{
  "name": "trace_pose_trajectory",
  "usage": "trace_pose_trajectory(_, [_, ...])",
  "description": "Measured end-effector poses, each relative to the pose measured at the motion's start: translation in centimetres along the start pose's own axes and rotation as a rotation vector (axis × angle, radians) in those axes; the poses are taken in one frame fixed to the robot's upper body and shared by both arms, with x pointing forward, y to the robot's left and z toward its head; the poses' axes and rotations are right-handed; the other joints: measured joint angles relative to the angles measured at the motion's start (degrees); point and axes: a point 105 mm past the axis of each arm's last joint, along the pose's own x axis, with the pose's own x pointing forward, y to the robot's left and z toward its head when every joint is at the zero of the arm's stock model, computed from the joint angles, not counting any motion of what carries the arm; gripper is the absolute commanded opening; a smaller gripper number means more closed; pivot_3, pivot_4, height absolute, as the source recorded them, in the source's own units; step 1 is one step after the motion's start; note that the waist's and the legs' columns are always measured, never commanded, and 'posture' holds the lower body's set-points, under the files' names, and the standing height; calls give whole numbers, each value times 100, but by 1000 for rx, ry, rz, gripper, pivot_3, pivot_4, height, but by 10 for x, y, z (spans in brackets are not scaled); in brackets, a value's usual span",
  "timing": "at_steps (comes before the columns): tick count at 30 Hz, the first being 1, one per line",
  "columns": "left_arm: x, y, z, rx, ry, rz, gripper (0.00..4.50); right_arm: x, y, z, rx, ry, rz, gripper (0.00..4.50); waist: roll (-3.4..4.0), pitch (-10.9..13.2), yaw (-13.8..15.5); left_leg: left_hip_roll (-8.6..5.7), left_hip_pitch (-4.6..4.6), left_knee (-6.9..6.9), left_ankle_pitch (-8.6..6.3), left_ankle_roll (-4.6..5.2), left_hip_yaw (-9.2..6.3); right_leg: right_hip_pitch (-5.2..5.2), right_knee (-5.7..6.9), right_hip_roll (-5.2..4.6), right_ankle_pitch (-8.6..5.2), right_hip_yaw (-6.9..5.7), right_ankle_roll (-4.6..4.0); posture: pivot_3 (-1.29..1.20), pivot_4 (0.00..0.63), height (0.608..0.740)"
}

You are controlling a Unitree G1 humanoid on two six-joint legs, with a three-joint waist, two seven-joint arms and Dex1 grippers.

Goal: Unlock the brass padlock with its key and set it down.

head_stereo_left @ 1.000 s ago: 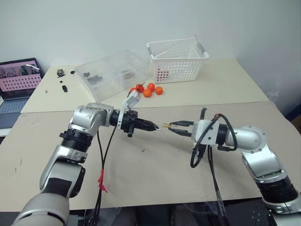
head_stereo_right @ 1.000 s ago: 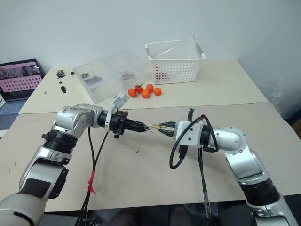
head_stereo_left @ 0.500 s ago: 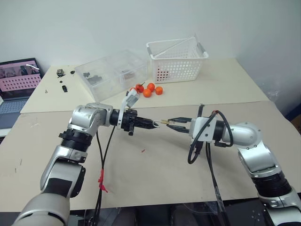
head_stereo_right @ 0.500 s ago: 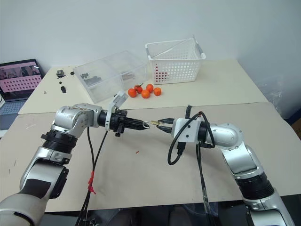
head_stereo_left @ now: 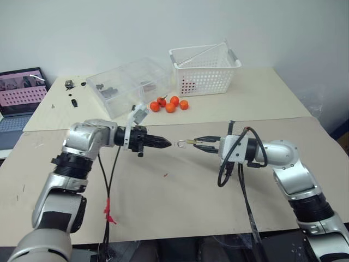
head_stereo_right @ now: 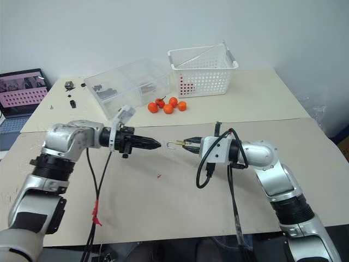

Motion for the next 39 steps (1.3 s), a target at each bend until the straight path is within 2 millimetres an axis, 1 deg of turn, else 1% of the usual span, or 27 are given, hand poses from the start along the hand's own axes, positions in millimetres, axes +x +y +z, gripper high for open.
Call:
trace_pose_trajectory(1, [-5,0,0,-1,0,6,1171,1,-2,2,-9,-6,-1,155,0,0,-5,1,0,-1,0,0,0,-3,0,0,0,1,0,0,150,740])
trace_pose_trajectory(2, [-10,0,-2,-5,3,12,1482,1,-3,3,-18,-11,-3,155,1,0,-13,2,1,-2,0,0,-1,-3,0,0,0,3,0,0,150,740])
trace_pose_trajectory(4, [-18,-3,-4,-8,6,13,2245,1,-5,6,-34,-21,-5,155,0,0,-13,3,1,-4,0,0,-2,-4,0,1,0,2,0,0,150,740])
trace_pose_trajectory(5, [-21,-6,-5,-2,13,6,2570,2,-4,6,-35,-27,-3,155,1,0,-10,4,1,-4,0,0,-2,-4,0,1,0,2,0,0,150,740])
trace_pose_trajectory(6, [-23,-9,-6,0,15,-7,3055,3,-3,6,-34,-32,2,155,1,0,-9,3,1,-4,0,0,-2,-4,0,1,0,3,0,0,150,740])
trace_pose_trajectory(8, [-25,-16,-7,20,19,-30,3717,6,1,6,-30,-40,17,155,1,0,-4,4,1,-3,-1,-1,-2,-4,0,0,0,5,0,0,150,740])
trace_pose_trajectory(10, [-28,-22,-10,90,32,-30,4470,10,7,5,-31,-50,43,155,1,0,7,4,1,-3,1,-4,-1,-4,0,-2,3,8,-5,0,150,740])
trace_pose_trajectory(12, [-29,-26,-13,187,41,-17,4470,12,8,4,-20,-52,49,155,1,0,16,6,2,-6,3,-7,0,-3,-5,-2,8,9,-14,0,150,740])
trace_pose_trajectory(14, [-29,-28,-15,307,33,15,4470,13,8,-2,8,-39,45,155,1,0,22,11,4,-8,5,-13,3,-3,-9,-2,13,15,-22,0,150,740])
trace_pose_trajectory(16, [-32,-26,-7,416,-18,67,4470,17,10,-10,77,-17,57,155,1,0,25,11,3,-8,8,-17,4,-5,-11,0,18,16,-30,0,150,740])
trace_pose_trajectory(18, [-37,-26,-2,472,-43,92,4470,22,13,-13,134,-7,81,155,1,0,24,11,3,-9,8,-17,6,-5,-11,2,19,16,-32,0,150,740])
trace_pose_trajectory(20, [-41,-25,7,513,-76,127,4470,32,19,-17,195,-1,114,155,2,0,13,12,7,-9,8,-17,7,-4,-9,5,20,17,-33,0,150,740])
trace_pose_trajectory(22, [-42,-19,15,532,-104,169,4470,44,28,-18,221,3,160,155,2,0,13,12,6,-8,8,-16,8,-6,-8,9,20,16,-33,0,150,740])
trace_pose_trajectory(24, [-43,-15,19,543,-120,202,4470,52,32,-17,198,6,192,155,2,0,11,12,6,-7,7,-16,8,-7,-8,9,20,16,-32,0,150,740])
trace_pose_trajectory(26, [-43,-12,21,544,-129,224,4470,55,34,-18,172,10,204,155,2,0,8,11,5,-8,7,-16,9,-11,-8,8,20,15,-32,0,150,740])
trace_pose_trajectory(27, [-43,-11,21,543,-130,231,4470,57,35,-20,107,21,218,155,2,0,3,10,5,-8,7,-17,10,-12,-8,8,21,14,-32,0,150,740])
trace_pose_trajectory(30, [-44,-11,21,536,-125,231,4470,58,40,-25,44,29,231,155,2,0,4,11,5,-9,6,-18,11,-13,-8,7,21,12,-32,0,150,740])
trace_pose_trajectory(33, [-46,-13,14,503,-107,223,4470,59,47,-33,1,52,247,155,2,0,-5,12,7,-9,6,-18,12,-13,-7,8,21,12,-32,0,150,740])
trace_pose_trajectory(39, [-47,-28,-5,441,-43,130,4470,61,52,-49,-75,83,216,155,3,1,-61,20,10,-11,6,-18,12,-13,-5,16,21,14,-32,0,150,740])
